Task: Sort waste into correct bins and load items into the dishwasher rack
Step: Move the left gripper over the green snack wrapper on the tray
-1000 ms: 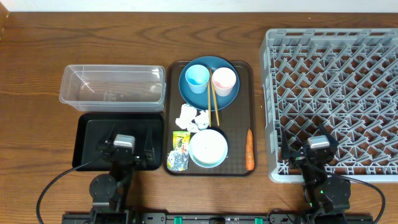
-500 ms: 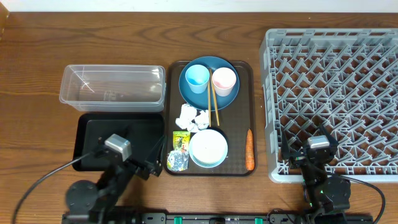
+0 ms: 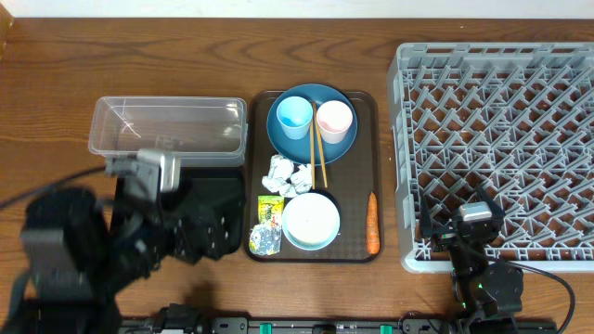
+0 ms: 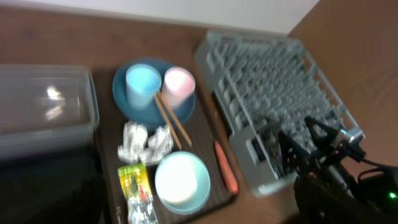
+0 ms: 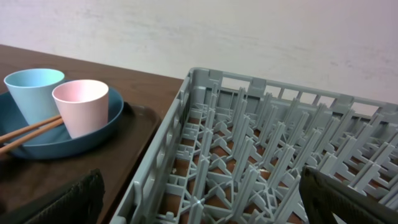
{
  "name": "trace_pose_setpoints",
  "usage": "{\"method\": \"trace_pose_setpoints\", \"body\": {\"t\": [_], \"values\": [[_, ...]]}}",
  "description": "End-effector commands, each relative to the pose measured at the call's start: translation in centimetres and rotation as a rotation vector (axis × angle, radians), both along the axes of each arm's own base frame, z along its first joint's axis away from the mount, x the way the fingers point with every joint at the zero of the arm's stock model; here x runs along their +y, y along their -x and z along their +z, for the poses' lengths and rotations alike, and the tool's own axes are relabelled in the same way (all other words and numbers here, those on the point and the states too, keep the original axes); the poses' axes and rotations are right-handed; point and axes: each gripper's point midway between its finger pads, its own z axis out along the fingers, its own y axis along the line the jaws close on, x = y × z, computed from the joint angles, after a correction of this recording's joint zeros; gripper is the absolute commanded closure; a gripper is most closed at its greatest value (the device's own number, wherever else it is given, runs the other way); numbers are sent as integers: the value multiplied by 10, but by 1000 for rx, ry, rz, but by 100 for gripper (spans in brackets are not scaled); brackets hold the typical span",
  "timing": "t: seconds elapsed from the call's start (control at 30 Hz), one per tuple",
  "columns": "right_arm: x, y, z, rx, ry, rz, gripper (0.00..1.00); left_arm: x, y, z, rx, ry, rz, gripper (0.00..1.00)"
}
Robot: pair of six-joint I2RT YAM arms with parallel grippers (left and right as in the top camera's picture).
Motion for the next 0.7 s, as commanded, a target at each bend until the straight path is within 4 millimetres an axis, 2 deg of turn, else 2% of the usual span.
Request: {"method": "trace_pose_setpoints", "body": {"t": [0.0,0.17,0.5,0.67], "values": [[2,0,-2,5,8,8,1,-1,-10,-11,83,-11,-18,2],[2,0,-2,5,8,8,1,-2,-21,-27,176,-7,-22,2],[2,0,-2,5,8,7,1,1,-26,-47,279,-21,-9,2],[2,0,-2,5,8,7,1,21,-32,-60,331,-74,136,2]]}}
